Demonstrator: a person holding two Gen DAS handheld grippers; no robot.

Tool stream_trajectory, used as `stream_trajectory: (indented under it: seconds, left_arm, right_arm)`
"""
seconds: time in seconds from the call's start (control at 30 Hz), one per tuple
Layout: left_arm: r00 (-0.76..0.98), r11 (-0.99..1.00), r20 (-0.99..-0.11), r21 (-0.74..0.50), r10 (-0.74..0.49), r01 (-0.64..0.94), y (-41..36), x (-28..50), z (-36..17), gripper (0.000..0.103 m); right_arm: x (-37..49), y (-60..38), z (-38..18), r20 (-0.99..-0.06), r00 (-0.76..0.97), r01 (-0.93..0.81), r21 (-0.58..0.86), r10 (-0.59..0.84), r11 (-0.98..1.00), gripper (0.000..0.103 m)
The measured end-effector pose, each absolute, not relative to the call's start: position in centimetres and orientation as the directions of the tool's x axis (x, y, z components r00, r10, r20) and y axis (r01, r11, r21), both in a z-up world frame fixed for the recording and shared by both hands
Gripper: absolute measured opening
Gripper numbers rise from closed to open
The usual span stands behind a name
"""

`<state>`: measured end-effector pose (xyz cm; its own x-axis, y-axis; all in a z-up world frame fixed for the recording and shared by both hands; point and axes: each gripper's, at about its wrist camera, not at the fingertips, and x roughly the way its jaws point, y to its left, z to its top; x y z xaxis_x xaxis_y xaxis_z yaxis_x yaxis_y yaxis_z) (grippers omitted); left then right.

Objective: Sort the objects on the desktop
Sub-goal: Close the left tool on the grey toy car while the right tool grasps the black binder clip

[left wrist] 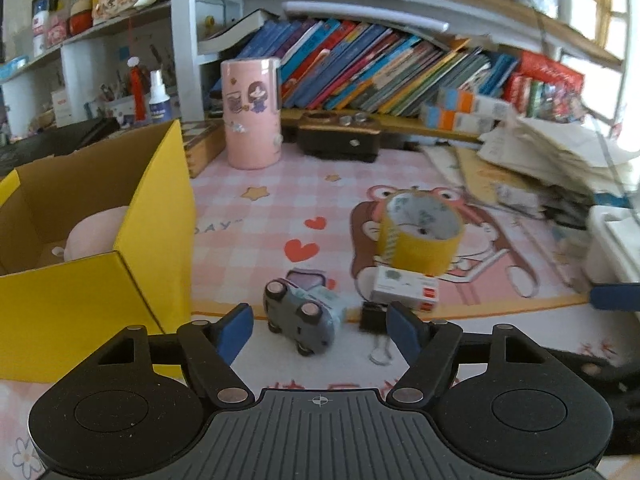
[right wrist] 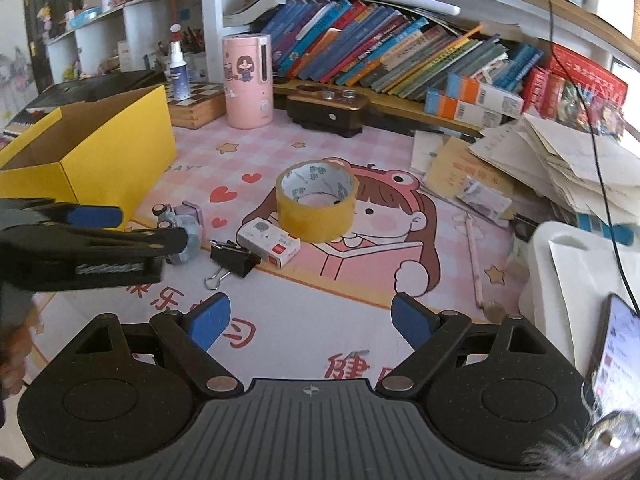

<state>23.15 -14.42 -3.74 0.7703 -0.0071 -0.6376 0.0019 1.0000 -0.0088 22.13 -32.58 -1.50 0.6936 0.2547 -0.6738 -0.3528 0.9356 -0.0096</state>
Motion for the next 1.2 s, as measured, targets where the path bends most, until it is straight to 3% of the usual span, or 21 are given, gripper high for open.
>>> stream_trajectory:
  seconds: [0.4,0.5,0.7,1.07,1.13,1.2]
  left_arm:
    - [0.738,0.999,-0.673,0.017,0.049,-0.05,-14.8,27.4,-6.2,0.072]
    - [0.727,0.997,-0.683,0.042,0.071,-0.059,-14.8,27.8,-6.5,0.059]
    - [0.709,0.997,-0.701,0.032,0.074,-0.072,-14.2,28.0,-7.0,0.058]
    - [0.741,0.999,-0.671,-0.044,-0.012,-0.023,-13.8,24.8,-4.4,0.054]
    - [0.75,0.998,-0.661,-0.059,-0.027,-0.017,-13.6,23.7,-3.4,0.054]
    - [0.761,0.997,-0.649,-0.072,-0.03,-0.023,-13.3,22.3,-2.5,0.054]
  right_arm:
    - [23.7,-31.9,-2.7,-0.71,0.622,-0.467,0.003,0.331,0.884,0.087]
    - [24.0,-31.8,-2.9,-0.713,0.612,-0.474,0.015,0.342,0.881,0.087]
    - [24.5,-31.5,-3.3,-0.719,0.595,-0.487,0.033,0.359,0.873,0.087]
    - [25.4,-30.6,-4.1,-0.705,0.592,-0.49,0.069,0.39,0.869,0.087]
    - [25.9,-30.0,-4.6,-0.704,0.593,-0.48,0.08,0.39,0.874,0.085]
    - [26.4,-29.4,-5.2,-0.706,0.589,-0.472,0.094,0.393,0.877,0.073]
